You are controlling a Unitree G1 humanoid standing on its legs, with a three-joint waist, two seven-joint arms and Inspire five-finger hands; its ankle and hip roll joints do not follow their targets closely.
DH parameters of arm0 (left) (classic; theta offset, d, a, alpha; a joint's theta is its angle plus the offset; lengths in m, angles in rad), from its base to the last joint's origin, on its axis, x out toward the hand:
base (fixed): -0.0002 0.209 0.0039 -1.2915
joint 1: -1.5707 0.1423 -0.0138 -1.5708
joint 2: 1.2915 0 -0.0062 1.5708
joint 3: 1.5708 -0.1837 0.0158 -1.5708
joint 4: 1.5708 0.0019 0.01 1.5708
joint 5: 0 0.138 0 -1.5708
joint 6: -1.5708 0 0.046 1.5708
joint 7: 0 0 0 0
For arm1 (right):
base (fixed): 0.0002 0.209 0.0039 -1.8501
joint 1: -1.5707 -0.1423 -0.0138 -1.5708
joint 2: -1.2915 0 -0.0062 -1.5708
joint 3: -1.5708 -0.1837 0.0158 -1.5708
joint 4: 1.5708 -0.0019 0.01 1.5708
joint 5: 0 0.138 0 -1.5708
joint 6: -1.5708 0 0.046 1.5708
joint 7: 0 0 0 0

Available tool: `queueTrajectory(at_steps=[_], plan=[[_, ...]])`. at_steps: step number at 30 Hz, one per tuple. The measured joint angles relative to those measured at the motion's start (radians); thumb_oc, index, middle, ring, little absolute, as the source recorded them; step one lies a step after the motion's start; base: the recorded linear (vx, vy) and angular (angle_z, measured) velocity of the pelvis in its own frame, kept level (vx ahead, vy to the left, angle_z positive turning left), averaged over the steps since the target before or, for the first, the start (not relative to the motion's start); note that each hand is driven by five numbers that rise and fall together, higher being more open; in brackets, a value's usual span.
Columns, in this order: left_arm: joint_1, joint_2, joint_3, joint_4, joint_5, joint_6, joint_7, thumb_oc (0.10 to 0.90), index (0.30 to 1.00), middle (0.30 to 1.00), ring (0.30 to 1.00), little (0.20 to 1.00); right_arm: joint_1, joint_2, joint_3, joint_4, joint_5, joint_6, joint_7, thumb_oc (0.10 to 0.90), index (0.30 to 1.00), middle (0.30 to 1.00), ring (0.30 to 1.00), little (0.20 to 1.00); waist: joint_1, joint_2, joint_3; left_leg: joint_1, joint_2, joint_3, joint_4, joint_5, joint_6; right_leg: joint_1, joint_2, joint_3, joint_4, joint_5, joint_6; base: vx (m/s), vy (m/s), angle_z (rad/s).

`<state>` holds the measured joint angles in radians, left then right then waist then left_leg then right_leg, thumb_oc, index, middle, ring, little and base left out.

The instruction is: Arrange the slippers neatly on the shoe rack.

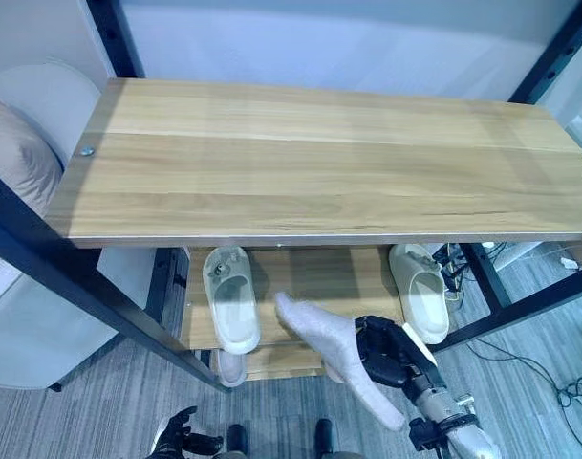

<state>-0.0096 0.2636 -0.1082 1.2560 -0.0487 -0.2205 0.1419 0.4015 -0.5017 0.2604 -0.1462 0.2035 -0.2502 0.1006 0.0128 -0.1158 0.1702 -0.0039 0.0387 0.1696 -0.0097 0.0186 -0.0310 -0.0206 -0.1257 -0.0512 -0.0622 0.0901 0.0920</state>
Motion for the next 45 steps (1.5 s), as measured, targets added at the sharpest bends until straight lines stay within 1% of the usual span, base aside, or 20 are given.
queueTrajectory(at_steps=[5,12,15,16,17,18,19,21,25,27,30,31,32,33,34,35,36,40,42,45], plan=[[0.015,-0.002,0.000,0.001,0.013,0.001,-0.001,0.800,0.900,0.900,0.900,0.900,0.045,-0.077,0.006,-0.019,-0.009,0.001,0.052,0.400,0.300,0.300,0.300,0.300,-0.005,0.002,-0.009,0.017,0.005,0.001,-0.010,-0.001,-0.005,0.013,0.006,0.001,-0.012,-0.003,0.005,0.01,0.009,-0.01],[0.042,-0.007,-0.001,0.001,0.011,0.001,-0.002,0.800,0.900,0.900,0.900,0.900,0.091,-0.077,-0.004,-0.016,-0.037,0.004,0.067,0.400,0.300,0.300,0.300,0.300,-0.005,0.019,-0.036,0.030,0.013,-0.001,-0.010,0.001,-0.008,0.030,0.014,0.000,-0.013,-0.004,0.003,-0.02,-0.025,0.00],[0.041,-0.009,0.000,0.000,-0.012,0.001,-0.002,0.800,0.900,0.900,0.900,0.900,0.072,-0.077,0.029,0.028,-0.009,0.016,0.083,0.400,0.300,0.300,0.300,0.300,-0.003,0.021,-0.037,0.025,0.015,-0.018,0.013,-0.004,-0.014,0.042,0.018,-0.017,-0.007,-0.013,0.000,-0.11,-0.040,0.19],[0.042,-0.010,0.003,-0.005,-0.046,0.001,-0.001,0.800,0.900,0.900,0.900,0.900,0.050,-0.076,0.051,0.066,0.011,0.014,0.085,0.400,0.300,0.300,0.300,0.300,-0.001,0.032,-0.029,0.003,0.017,-0.025,0.046,-0.010,-0.016,0.030,0.019,-0.028,0.018,-0.025,-0.002,-0.24,-0.050,0.24],[0.032,-0.011,0.004,-0.016,-0.090,0.000,0.001,0.800,0.900,0.900,0.900,0.900,0.015,-0.077,0.080,0.120,0.026,0.021,0.085,0.400,0.300,0.300,0.300,0.300,-0.006,0.024,-0.022,-0.032,0.025,-0.044,0.107,-0.032,-0.018,0.003,0.020,-0.032,0.073,-0.049,-0.006,-0.18,-0.033,0.27],[0.023,-0.011,0.004,-0.019,-0.110,0.000,0.002,0.800,0.900,0.900,0.900,0.900,-0.005,-0.077,0.092,0.147,0.028,0.027,0.087,0.400,0.300,0.300,0.300,0.300,0.002,0.031,-0.012,-0.051,0.028,-0.049,0.137,-0.041,-0.017,-0.011,0.021,-0.039,0.103,-0.059,-0.004,-0.17,-0.033,0.36],[0.000,-0.011,0.005,-0.021,-0.128,-0.003,0.013,0.800,0.900,0.900,0.900,0.900,-0.034,-0.088,0.113,0.178,0.037,0.036,0.090,0.400,0.300,0.300,0.300,0.300,-0.001,0.039,0.011,-0.098,0.034,-0.069,0.205,-0.068,-0.016,-0.055,0.017,-0.055,0.177,-0.097,-0.011,-0.09,-0.017,0.31],[-0.029,-0.009,0.019,-0.018,-0.148,-0.006,0.044,0.800,0.900,0.900,0.900,0.900,-0.074,-0.107,0.138,0.188,0.037,0.047,0.090,0.400,0.300,0.300,0.300,0.300,0.013,0.053,0.044,-0.141,0.038,-0.076,0.274,-0.090,-0.014,-0.104,0.013,-0.054,0.273,-0.136,-0.011,-0.16,-0.029,0.16],[-0.070,0.020,0.081,-0.020,-0.197,-0.015,0.132,0.800,0.900,0.900,0.900,0.900,-0.129,-0.122,0.166,0.187,0.047,0.047,0.086,0.400,0.300,0.300,0.300,0.300,0.012,0.074,0.111,-0.293,0.050,-0.109,0.488,-0.178,-0.006,-0.258,-0.008,-0.054,0.509,-0.233,-0.025,-0.16,0.005,0.12],[-0.087,0.032,0.097,-0.019,-0.233,-0.021,0.160,0.800,0.900,0.900,0.900,0.900,-0.177,-0.122,0.189,0.197,0.047,0.046,0.065,0.400,0.300,0.300,0.300,0.300,0.006,0.079,0.128,-0.352,0.053,-0.119,0.555,-0.200,0.000,-0.318,-0.018,-0.054,0.582,-0.255,-0.029,-0.11,0.010,0.06],[-0.126,0.041,0.126,-0.030,-0.310,-0.038,0.202,0.800,0.900,0.900,0.900,0.900,-0.273,-0.117,0.213,0.207,0.047,0.046,0.012,0.400,0.300,0.300,0.300,0.300,0.004,0.101,0.157,-0.475,0.055,-0.127,0.669,-0.225,0.011,-0.440,-0.021,-0.046,0.695,-0.284,-0.032,-0.09,0.015,-0.03],[-0.123,0.051,0.130,-0.040,-0.315,-0.046,0.211,0.800,0.900,0.900,0.900,0.900,-0.309,-0.111,0.225,0.211,0.047,0.044,-0.008,0.400,0.300,0.300,0.300,0.300,0.008,0.102,0.160,-0.524,0.062,-0.125,0.719,-0.245,0.013,-0.496,-0.021,-0.036,0.778,-0.309,-0.043,-0.06,0.015,-0.16],[-0.129,0.071,0.124,-0.041,-0.317,-0.058,0.227,0.800,0.900,0.900,0.900,0.900,-0.356,-0.104,0.249,0.220,0.047,0.044,-0.026,0.400,0.300,0.300,0.300,0.300,0.006,0.090,0.157,-0.577,0.066,-0.122,0.785,-0.265,0.012,-0.558,-0.020,-0.029,0.885,-0.360,-0.071,-0.11,0.007,-0.11],[-0.144,0.085,0.123,-0.040,-0.320,-0.060,0.235,0.800,0.900,0.900,0.900,0.900,-0.380,-0.099,0.262,0.222,0.047,0.044,-0.039,0.400,0.300,0.300,0.300,0.300,0.006,0.081,0.166,-0.605,0.065,-0.115,0.830,-0.281,0.011,-0.580,-0.023,-0.021,0.920,-0.395,-0.076,-0.17,0.017,-0.10],[-0.160,0.087,0.132,-0.052,-0.347,-0.063,0.250,0.800,0.900,0.900,0.900,0.900,-0.437,-0.098,0.267,0.226,0.047,0.044,-0.050,0.400,0.300,0.300,0.300,0.300,0.014,0.101,0.177,-0.668,0.072,-0.132,0.901,-0.298,0.009,-0.635,-0.014,-0.027,0.968,-0.407,-0.074,-0.25,0.021,-0.22],[-0.155,0.091,0.153,-0.087,-0.378,-0.089,0.268,0.800,0.900,0.900,0.900,0.900,-0.475,-0.098,0.278,0.212,0.052,0.040,-0.078,0.400,0.300,0.300,0.300,0.300,0.019,0.104,0.169,-0.750,0.087,-0.141,0.968,-0.325,0.007,-0.717,-0.001,-0.018,1.026,-0.419,-0.086,-0.18,0.024,-0.29],[-0.156,0.096,0.163,-0.100,-0.397,-0.097,0.281,0.800,0.900,0.900,0.900,0.900,-0.513,-0.093,0.281,0.212,0.057,0.033,-0.091,0.400,0.300,0.300,0.300,0.300,0.026,0.104,0.170,-0.800,0.085,-0.146,1.000,-0.326,0.006,-0.770,0.001,-0.016,1.064,-0.423,-0.080,-0.18,0.017,-0.28],[-0.171,0.101,0.151,-0.192,-0.490,-0.121,0.321,0.800,0.900,0.900,0.900,0.900,-0.657,-0.090,0.261,0.222,0.048,0.023,-0.203,0.400,0.300,0.300,0.300,0.300,0.033,0.106,0.157,-1.068,0.089,-0.162,1.220,-0.373,0.022,-1.047,-0.003,0.019,1.298,-0.480,-0.105,-0.09,-0.016,-0.02],[-0.181,0.099,0.147,-0.207,-0.513,-0.128,0.329,0.800,0.900,0.900,0.900,0.900,-0.736,-0.074,0.258,0.252,0.036,0.022,-0.264,0.400,0.300,0.300,0.300,0.300,0.038,0.109,0.142,-1.172,0.089,-0.178,1.312,-0.397,0.010,-1.150,-0.002,0.024,1.392,-0.506,-0.098,-0.02,-0.011,0.01],[-0.212,0.091,0.148,-0.225,-0.581,-0.139,0.337,0.800,0.900,0.900,0.900,0.900,-0.838,-0.067,0.231,0.253,0.016,0.022,-0.364,0.400,0.300,0.300,0.300,0.300,0.055,0.117,0.128,-1.322,0.081,-0.198,1.469,-0.432,0.021,-1.299,-0.013,0.032,1.560,-0.552,-0.119,0.04,-0.022,0.11]])
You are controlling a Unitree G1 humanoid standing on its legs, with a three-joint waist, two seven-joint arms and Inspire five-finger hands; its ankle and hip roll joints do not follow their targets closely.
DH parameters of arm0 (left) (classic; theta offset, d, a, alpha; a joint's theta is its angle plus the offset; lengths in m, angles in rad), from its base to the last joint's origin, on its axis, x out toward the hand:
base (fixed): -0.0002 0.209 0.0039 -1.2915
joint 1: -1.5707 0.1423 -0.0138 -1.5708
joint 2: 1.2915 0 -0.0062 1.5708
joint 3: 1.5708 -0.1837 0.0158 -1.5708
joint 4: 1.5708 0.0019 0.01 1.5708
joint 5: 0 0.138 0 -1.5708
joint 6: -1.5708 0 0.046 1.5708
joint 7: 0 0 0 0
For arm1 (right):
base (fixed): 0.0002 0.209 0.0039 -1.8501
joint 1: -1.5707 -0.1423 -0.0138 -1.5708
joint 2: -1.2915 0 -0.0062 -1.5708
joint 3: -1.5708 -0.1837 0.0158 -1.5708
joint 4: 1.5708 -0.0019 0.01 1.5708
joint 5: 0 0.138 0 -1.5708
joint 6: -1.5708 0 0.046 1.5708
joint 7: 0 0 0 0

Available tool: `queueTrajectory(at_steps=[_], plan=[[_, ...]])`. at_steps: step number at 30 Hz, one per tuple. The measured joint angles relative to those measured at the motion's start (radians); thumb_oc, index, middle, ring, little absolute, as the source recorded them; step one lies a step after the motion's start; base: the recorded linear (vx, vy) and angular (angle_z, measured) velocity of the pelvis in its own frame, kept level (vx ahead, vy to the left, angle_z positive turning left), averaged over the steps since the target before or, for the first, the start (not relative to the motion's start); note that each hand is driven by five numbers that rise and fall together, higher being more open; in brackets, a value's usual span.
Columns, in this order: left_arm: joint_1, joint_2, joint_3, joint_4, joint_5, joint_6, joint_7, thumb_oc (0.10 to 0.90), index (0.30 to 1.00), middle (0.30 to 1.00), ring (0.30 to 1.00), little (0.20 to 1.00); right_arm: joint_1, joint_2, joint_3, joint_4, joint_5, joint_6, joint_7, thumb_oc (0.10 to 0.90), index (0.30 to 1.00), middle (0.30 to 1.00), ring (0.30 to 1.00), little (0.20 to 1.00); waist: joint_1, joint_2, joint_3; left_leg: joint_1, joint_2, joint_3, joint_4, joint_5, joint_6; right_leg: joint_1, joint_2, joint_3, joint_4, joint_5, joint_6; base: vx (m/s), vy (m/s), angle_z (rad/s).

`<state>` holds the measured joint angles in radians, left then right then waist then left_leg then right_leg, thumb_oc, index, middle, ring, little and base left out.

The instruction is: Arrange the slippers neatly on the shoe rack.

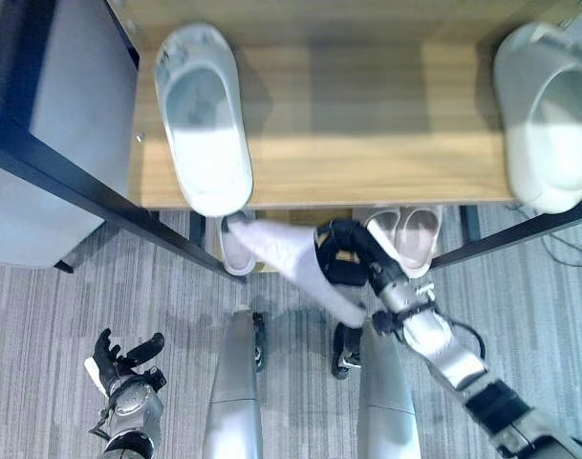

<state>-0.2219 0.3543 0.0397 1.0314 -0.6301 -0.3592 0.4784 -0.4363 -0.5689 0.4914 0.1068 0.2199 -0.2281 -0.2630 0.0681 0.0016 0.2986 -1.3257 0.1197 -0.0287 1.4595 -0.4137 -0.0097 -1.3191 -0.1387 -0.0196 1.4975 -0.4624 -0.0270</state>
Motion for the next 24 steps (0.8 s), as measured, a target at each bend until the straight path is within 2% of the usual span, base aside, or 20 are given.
queueTrajectory(at_steps=[1,2,6,8,9,12,13,15,18,24], plan=[[-0.003,0.002,0.001,-0.013,-0.021,-0.001,0.009,0.800,0.900,0.900,0.900,0.900,-0.043,-0.005,-0.003,0.001,-0.004,0.000,-0.034,0.400,0.300,0.300,0.300,0.300,0.004,0.008,-0.002,-0.054,-0.010,-0.016,0.064,-0.015,0.002,-0.046,-0.006,0.000,0.065,-0.021,-0.011,0.06,-0.012,0.18],[-0.005,0.003,0.002,-0.014,-0.032,-0.002,0.014,0.800,0.900,0.900,0.900,0.900,-0.060,-0.003,-0.009,0.002,-0.008,0.000,-0.052,0.400,0.300,0.300,0.300,0.300,0.008,0.011,-0.002,-0.080,-0.012,-0.022,0.097,-0.023,-0.001,-0.069,-0.005,0.000,0.101,-0.031,-0.006,0.08,-0.014,0.16],[-0.042,0.013,0.000,0.091,-0.037,-0.005,0.068,0.800,0.900,0.900,0.900,0.900,-0.154,-0.003,0.014,0.004,-0.055,-0.002,-0.159,0.400,0.300,0.300,0.300,0.300,0.026,0.032,-0.003,-0.198,-0.019,-0.046,0.275,-0.072,-0.005,-0.184,-0.002,0.022,0.282,-0.090,-0.014,0.08,-0.021,0.04],[-0.052,0.020,0.003,0.109,-0.037,0.003,0.104,0.800,0.900,0.900,0.900,0.900,-0.185,-0.001,0.030,0.004,-0.077,-0.002,-0.191,0.400,0.300,0.300,0.300,0.300,0.025,0.041,-0.002,-0.239,-0.029,-0.052,0.328,-0.083,-0.003,-0.225,-0.004,0.033,0.340,-0.107,-0.002,0.08,-0.028,0.08],[-0.057,0.028,0.004,0.111,-0.037,0.004,0.111,0.800,0.900,0.900,0.900,0.900,-0.201,0.001,0.038,0.005,-0.090,0.001,-0.207,0.400,0.300,0.300,0.300,0.300,0.027,0.042,-0.001,-0.262,-0.035,-0.055,0.358,-0.090,-0.013,-0.249,-0.004,0.040,0.375,-0.116,-0.005,0.08,-0.030,0.12],[-0.070,0.037,0.003,0.137,-0.037,0.008,0.126,0.800,0.900,0.900,0.900,0.900,-0.234,0.003,0.071,0.009,-0.111,0.012,-0.235,0.400,0.300,0.300,0.300,0.300,0.027,0.053,0.020,-0.277,-0.045,-0.062,0.414,-0.102,-0.013,-0.263,0.002,0.052,0.443,-0.134,0.002,0.11,-0.013,0.05],[-0.081,0.049,0.005,0.152,-0.039,0.014,0.130,0.800,0.900,0.900,0.900,0.900,-0.274,-0.001,0.093,0.016,-0.136,0.024,-0.241,0.400,0.300,0.300,0.300,0.300,0.019,0.054,0.053,-0.259,-0.048,-0.060,0.452,-0.114,-0.005,-0.243,0.017,0.073,0.480,-0.150,-0.004,0.08,0.014,-0.01],[-0.091,0.069,0.004,0.160,-0.038,0.017,0.146,0.800,0.900,0.900,0.900,0.900,-0.349,0.000,0.096,0.028,-0.162,0.030,-0.249,0.400,0.300,0.300,0.300,0.300,0.017,0.057,0.108,-0.264,-0.047,-0.066,0.525,-0.143,-0.017,-0.251,0.032,0.088,0.550,-0.178,0.007,0.06,0.027,-0.08],[-0.112,0.087,0.009,0.158,-0.038,0.019,0.146,0.800,0.900,0.900,0.900,0.900,-0.448,-0.001,0.090,0.041,-0.165,0.044,-0.270,0.400,0.300,0.300,0.300,0.300,0.004,0.047,0.185,-0.279,-0.047,-0.070,0.582,-0.151,-0.023,-0.275,0.042,0.104,0.609,-0.182,0.016,0.05,0.044,-0.08],[-0.113,0.088,0.016,0.173,-0.038,0.064,0.144,0.800,0.900,0.900,0.900,0.900,-0.478,-0.010,0.087,0.050,-0.175,0.100,-0.291,0.400,0.300,0.300,0.300,0.300,-0.009,0.027,0.227,-0.304,-0.026,-0.082,0.673,-0.191,-0.017,-0.300,0.069,0.116,0.671,-0.190,0.030,0.04,0.054,-0.16]])
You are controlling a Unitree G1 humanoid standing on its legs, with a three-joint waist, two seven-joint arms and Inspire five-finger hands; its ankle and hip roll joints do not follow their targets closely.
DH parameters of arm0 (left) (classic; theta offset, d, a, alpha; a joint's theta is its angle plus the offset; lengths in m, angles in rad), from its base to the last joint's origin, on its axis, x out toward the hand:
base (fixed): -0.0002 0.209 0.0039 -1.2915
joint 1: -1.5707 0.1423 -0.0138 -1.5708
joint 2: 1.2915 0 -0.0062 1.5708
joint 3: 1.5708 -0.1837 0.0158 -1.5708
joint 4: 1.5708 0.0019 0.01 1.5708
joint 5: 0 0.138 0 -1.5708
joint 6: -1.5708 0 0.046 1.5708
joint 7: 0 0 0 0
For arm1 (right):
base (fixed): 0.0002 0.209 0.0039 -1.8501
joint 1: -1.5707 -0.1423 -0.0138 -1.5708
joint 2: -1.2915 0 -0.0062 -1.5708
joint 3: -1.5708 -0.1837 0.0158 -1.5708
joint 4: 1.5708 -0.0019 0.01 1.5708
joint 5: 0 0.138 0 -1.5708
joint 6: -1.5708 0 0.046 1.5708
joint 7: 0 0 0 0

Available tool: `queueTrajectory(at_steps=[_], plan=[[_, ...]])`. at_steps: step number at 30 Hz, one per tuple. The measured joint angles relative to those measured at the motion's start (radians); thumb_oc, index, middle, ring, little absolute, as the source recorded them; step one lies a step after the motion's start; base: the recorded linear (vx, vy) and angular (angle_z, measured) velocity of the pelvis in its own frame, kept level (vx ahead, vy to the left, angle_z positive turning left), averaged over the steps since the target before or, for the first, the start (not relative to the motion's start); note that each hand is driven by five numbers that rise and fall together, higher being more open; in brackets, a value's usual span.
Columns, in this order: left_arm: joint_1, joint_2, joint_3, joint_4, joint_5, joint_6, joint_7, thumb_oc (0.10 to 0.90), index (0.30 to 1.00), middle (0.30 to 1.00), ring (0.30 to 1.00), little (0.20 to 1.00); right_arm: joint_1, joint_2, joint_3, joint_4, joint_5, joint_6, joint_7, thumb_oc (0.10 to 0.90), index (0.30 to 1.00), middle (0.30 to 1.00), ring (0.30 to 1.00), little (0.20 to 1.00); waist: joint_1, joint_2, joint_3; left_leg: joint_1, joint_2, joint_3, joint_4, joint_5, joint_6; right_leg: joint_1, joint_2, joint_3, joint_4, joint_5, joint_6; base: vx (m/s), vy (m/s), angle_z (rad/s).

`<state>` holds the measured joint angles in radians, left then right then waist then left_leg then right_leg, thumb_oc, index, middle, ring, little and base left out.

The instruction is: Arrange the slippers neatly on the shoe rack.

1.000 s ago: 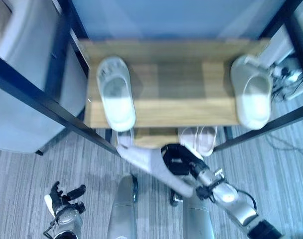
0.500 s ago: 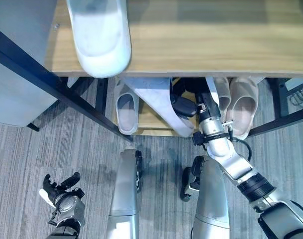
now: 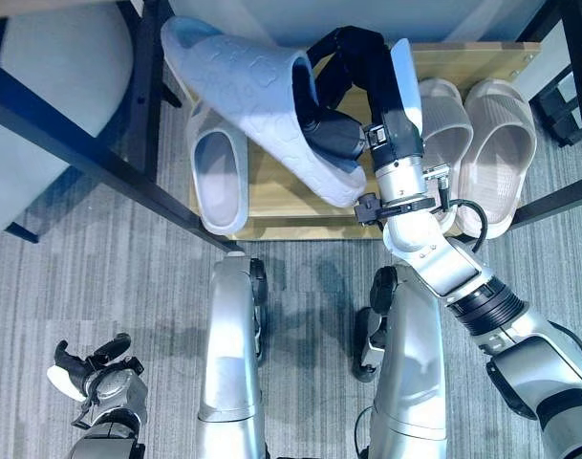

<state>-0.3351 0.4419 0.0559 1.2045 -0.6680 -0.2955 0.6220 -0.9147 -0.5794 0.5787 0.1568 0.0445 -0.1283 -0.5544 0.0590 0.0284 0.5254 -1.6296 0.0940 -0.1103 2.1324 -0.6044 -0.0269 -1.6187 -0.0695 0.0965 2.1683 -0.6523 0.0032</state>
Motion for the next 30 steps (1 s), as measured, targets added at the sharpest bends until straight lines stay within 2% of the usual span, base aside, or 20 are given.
queueTrajectory(at_steps=[4,8,13,17,30], plan=[[-0.013,0.000,-0.006,-0.020,0.001,0.000,-0.001,0.800,0.900,0.900,0.900,0.900,-0.007,0.008,0.002,0.060,0.002,0.012,0.001,0.400,0.300,0.300,0.300,0.300,0.005,-0.004,0.003,0.006,0.014,0.011,0.005,-0.014,0.012,0.001,0.012,0.010,-0.001,-0.003,0.007,0.02,0.027,-0.07],[-0.050,0.004,-0.017,-0.021,-0.001,-0.002,-0.005,0.800,0.900,0.900,0.900,0.900,-0.052,0.010,0.025,0.148,0.055,0.021,0.006,0.400,0.300,0.300,0.300,0.300,0.005,-0.005,0.003,0.009,0.016,0.012,0.014,-0.024,0.015,0.005,0.014,0.012,0.002,-0.006,0.012,0.01,0.001,-0.03],[-0.105,0.015,-0.055,-0.008,-0.023,-0.001,-0.024,0.800,0.900,0.900,0.900,0.900,-0.164,0.027,0.104,0.298,0.097,0.056,0.007,0.400,0.300,0.300,0.300,0.300,0.006,-0.017,0.010,0.018,0.015,0.011,0.022,-0.025,0.016,0.012,0.015,0.015,0.011,-0.006,0.012,0.00,0.000,0.00],[-0.129,0.021,-0.055,-0.005,-0.040,0.016,-0.037,0.800,0.900,0.900,0.900,0.900,-0.179,0.053,0.107,0.314,0.098,0.065,0.006,0.400,0.300,0.300,0.300,0.300,0.005,-0.021,0.012,0.018,0.016,0.009,0.027,-0.026,0.014,0.014,0.020,0.014,0.013,-0.007,0.013,0.00,0.000,0.00],[-0.110,0.025,-0.054,0.002,-0.080,0.016,-0.064,0.800,0.900,0.900,0.900,0.900,-0.179,0.102,0.112,0.363,0.099,0.082,0.006,0.400,0.300,0.300,0.300,0.300,0.003,-0.036,0.019,0.022,0.016,0.007,0.035,-0.027,0.014,0.020,0.025,0.013,0.016,-0.007,0.013,0.00,0.000,0.00]])
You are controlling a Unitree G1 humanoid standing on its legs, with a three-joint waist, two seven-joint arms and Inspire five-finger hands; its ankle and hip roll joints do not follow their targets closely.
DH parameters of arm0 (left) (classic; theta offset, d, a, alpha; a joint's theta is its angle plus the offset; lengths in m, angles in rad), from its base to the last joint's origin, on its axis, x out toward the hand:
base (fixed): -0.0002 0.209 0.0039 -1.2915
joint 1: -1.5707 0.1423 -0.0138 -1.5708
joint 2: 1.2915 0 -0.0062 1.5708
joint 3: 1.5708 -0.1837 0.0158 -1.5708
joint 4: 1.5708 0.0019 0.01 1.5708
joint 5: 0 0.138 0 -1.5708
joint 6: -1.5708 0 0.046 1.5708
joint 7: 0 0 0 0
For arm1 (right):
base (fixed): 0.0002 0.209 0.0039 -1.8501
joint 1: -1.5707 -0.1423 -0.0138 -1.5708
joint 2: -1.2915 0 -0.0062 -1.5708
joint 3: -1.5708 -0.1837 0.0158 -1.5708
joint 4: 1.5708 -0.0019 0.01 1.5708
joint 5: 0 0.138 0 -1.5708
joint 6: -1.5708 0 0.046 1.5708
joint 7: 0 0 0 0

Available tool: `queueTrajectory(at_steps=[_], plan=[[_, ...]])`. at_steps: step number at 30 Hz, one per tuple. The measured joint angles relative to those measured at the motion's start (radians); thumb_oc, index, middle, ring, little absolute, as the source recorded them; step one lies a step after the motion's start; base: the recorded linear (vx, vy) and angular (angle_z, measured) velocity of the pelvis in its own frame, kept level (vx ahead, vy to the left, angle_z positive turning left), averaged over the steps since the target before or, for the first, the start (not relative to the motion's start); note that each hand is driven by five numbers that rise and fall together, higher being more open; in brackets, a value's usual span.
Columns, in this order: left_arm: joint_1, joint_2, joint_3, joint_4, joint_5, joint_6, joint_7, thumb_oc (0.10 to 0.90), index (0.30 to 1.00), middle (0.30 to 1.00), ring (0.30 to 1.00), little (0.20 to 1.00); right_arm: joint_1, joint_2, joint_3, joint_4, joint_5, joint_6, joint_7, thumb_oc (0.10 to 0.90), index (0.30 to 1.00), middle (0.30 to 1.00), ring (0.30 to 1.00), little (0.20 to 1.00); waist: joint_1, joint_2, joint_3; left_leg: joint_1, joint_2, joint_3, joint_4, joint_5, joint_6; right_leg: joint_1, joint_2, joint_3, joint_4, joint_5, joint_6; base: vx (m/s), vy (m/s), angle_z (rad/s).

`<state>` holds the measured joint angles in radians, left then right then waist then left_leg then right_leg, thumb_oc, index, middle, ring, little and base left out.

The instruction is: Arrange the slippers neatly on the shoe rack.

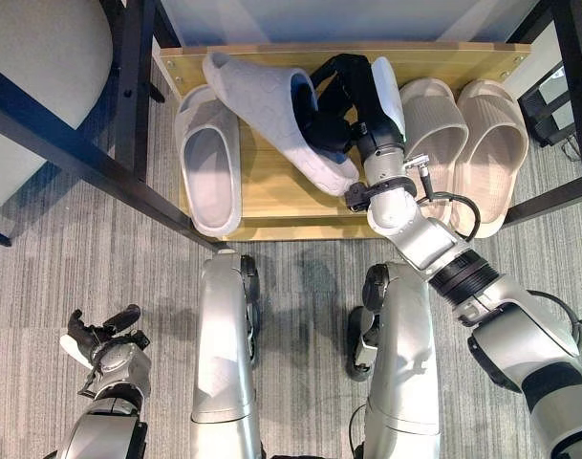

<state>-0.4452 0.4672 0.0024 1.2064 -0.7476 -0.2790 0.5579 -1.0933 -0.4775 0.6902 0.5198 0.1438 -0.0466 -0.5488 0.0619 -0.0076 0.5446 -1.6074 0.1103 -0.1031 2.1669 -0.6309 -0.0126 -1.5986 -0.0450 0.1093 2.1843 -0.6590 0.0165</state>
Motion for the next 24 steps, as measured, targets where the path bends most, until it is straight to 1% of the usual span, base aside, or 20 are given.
queueTrajectory(at_steps=[4,12,18,19,20,24], plan=[[0.002,0.000,0.000,0.000,0.000,0.000,0.000,0.800,0.900,0.900,0.900,0.900,0.002,0.019,0.000,0.023,-0.002,0.013,0.000,0.400,0.300,0.300,0.300,0.300,-0.001,-0.001,0.001,0.000,0.004,0.000,0.007,-0.004,0.003,0.000,0.005,0.001,0.003,0.000,0.000,-0.01,0.003,-0.02],[-0.007,0.000,0.000,-0.001,0.003,0.000,0.001,0.800,0.900,0.900,0.900,0.900,0.002,0.020,-0.004,0.027,-0.037,0.020,-0.020,0.400,0.300,0.300,0.300,0.300,-0.003,-0.002,0.001,0.000,0.011,-0.001,0.019,-0.011,0.002,-0.002,0.007,0.003,0.014,-0.002,0.004,0.00,0.000,0.00],[-0.002,0.000,0.002,-0.001,0.005,0.000,0.003,0.800,0.900,0.900,0.900,0.900,0.006,0.026,-0.040,0.027,-0.077,0.033,-0.045,0.400,0.300,0.300,0.300,0.300,-0.009,-0.002,0.001,0.000,0.011,-0.001,0.023,-0.011,0.002,-0.003,0.008,0.004,0.019,-0.003,0.007,0.00,0.000,0.00],[0.000,0.000,0.002,0.000,0.005,0.000,0.004,0.800,0.900,0.900,0.900,0.900,0.007,0.026,-0.046,0.027,-0.086,0.033,-0.048,0.532,0.498,0.498,0.498,0.498,-0.011,-0.002,0.001,0.000,0.011,-0.002,0.025,-0.012,-0.001,-0.003,0.008,0.004,0.021,-0.004,0.007,0.00,0.000,0.00],[0.001,0.000,0.002,0.000,0.006,0.000,0.004,0.800,0.900,0.900,0.900,0.900,0.012,0.031,-0.061,0.027,-0.092,0.033,-0.049,0.800,0.900,0.900,0.900,0.900,-0.014,-0.002,0.001,0.000,0.011,-0.002,0.026,-0.012,-0.001,-0.003,0.008,0.005,0.022,-0.004,0.008,0.00,0.000,0.00],[0.008,0.000,0.002,-0.002,0.015,0.000,0.008,0.800,0.900,0.900,0.900,0.900,0.049,0.065,-0.116,0.021,-0.097,0.033,-0.082,0.800,0.900,0.900,0.900,0.900,-0.019,-0.002,0.001,0.000,0.011,-0.001,0.028,-0.013,-0.002,-0.005,0.009,0.007,0.025,-0.005,0.009,0.00,0.000,0.00]])
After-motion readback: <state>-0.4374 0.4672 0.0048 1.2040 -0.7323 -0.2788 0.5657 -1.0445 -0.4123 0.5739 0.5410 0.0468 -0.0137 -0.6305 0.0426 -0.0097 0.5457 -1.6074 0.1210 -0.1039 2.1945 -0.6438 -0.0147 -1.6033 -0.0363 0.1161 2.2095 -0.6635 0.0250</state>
